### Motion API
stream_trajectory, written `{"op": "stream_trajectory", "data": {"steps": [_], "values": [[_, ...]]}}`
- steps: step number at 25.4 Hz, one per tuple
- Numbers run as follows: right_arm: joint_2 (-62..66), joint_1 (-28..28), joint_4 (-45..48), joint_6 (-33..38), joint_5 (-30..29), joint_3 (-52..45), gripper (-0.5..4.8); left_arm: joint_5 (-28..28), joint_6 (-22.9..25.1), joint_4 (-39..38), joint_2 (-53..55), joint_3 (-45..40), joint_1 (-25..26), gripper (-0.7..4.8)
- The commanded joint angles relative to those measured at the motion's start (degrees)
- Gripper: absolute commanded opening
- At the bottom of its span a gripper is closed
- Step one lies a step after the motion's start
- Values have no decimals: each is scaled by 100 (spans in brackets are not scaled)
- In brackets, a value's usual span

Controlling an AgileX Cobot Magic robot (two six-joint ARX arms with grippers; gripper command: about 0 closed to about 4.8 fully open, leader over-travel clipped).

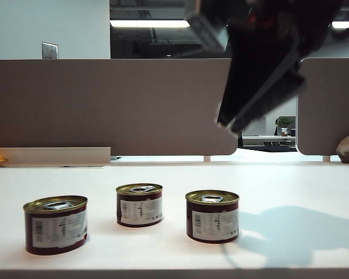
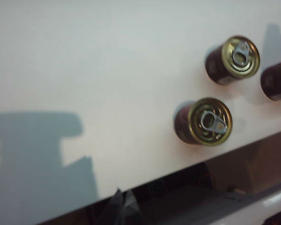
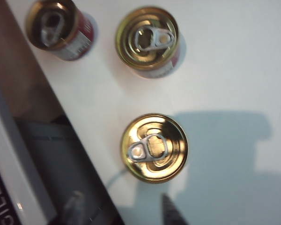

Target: Pick up the cans one by one and stack them together.

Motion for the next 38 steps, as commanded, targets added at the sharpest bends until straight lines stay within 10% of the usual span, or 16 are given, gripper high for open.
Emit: {"op": "stream_trajectory", "data": {"steps": [1, 5, 25, 38], "values": [[350, 313, 116, -11, 319, 33, 354, 114, -98, 256, -328, 63, -7, -4], [525, 444, 214, -11, 533, 33, 455, 157, -490, 284, -546, 63, -26, -4], [1484, 452, 857, 227, 581, 39, 455, 1075, -1384, 883, -546, 66, -33, -4], [1727, 452, 1069, 330, 835, 37, 331, 1097, -1381, 682, -802, 66, -33, -4]]}}
